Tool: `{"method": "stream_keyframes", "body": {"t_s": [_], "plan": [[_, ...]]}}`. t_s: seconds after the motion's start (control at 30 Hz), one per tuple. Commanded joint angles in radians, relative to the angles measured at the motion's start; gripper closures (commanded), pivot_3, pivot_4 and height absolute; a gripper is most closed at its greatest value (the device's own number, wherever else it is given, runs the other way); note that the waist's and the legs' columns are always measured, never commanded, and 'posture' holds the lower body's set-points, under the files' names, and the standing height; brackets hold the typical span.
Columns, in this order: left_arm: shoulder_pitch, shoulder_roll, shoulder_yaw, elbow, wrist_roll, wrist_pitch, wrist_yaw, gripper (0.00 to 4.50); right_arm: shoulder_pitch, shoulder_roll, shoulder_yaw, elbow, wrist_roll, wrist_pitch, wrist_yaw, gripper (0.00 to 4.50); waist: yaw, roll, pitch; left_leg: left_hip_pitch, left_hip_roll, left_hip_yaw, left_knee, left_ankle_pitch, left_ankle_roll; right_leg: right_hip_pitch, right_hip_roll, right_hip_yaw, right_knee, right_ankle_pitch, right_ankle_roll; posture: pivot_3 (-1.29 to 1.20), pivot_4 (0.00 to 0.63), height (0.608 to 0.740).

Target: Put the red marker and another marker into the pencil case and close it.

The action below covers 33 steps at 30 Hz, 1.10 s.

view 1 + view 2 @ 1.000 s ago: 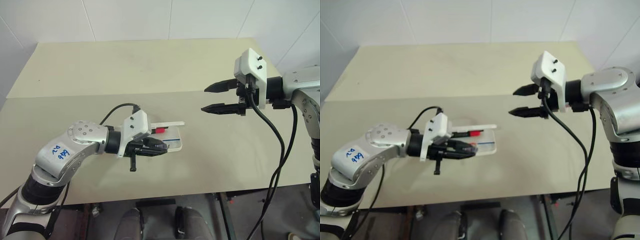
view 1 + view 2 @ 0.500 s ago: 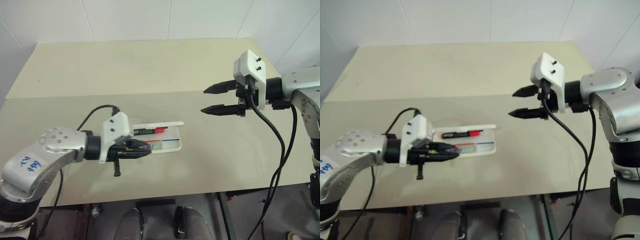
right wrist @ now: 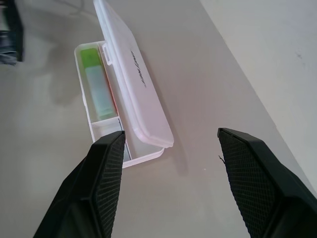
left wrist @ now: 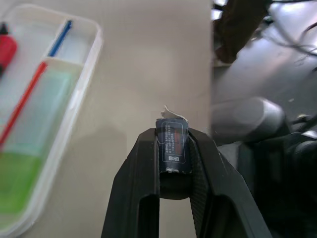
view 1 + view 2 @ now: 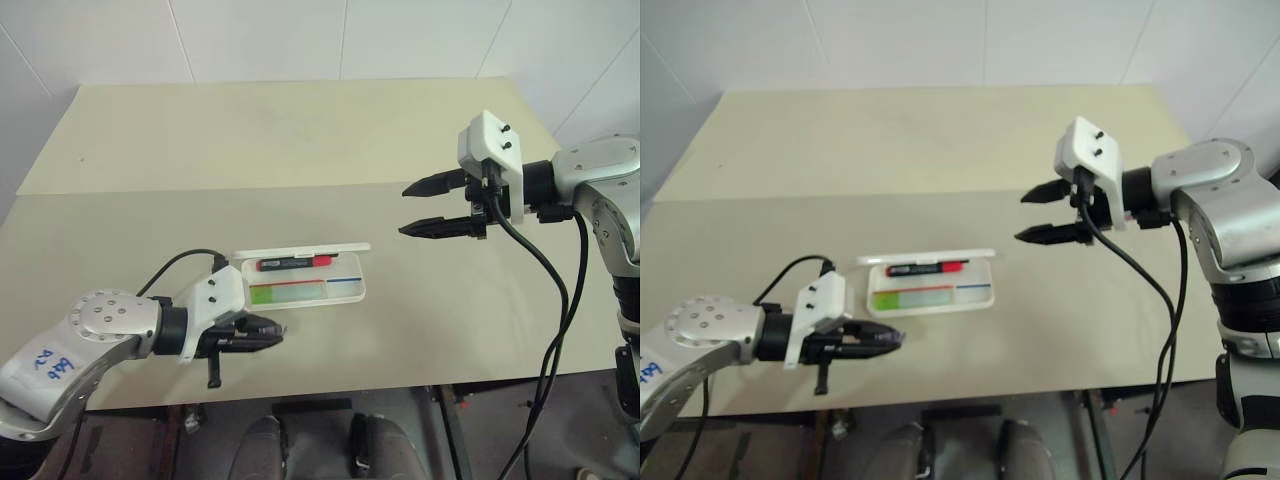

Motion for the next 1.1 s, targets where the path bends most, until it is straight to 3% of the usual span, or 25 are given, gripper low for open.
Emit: {"method": "stream_keyframes", "body": {"t_s": [0.03,0.33,1.1], "plan": [[-0.027,-0.042,-0.076,0.021,0.097,-0.078,0.049,4.09,-0.029,-0.004,-0.012,-0.012,-0.002,-0.013,0.013,1.35,0.0,0.0,0.0,0.0,0.0,0.0,0.0,0.0,0.0,0.0,0.0,0.0,0.0,0.0,0.0,0.0,0.15,0.74],[-0.094,-0.179,-0.192,0.089,0.183,-0.147,0.083,4.09,-0.032,-0.005,-0.015,-0.02,-0.003,-0.009,0.015,1.35,0.0,0.0,0.0,0.0,0.0,0.0,0.001,0.0,0.0,0.0,0.0,0.0,0.001,0.0,0.0,0.0,0.15,0.74],[-0.263,-0.377,-0.298,0.362,0.361,-0.324,0.058,4.09,-0.024,0.006,-0.014,-0.03,-0.012,-0.015,-0.008,1.35,0.005,0.0,0.0,-0.001,0.0,0.001,0.003,0.0,0.0,0.0,0.0,0.0,0.001,0.0,0.0,0.0,0.15,0.74]]}}
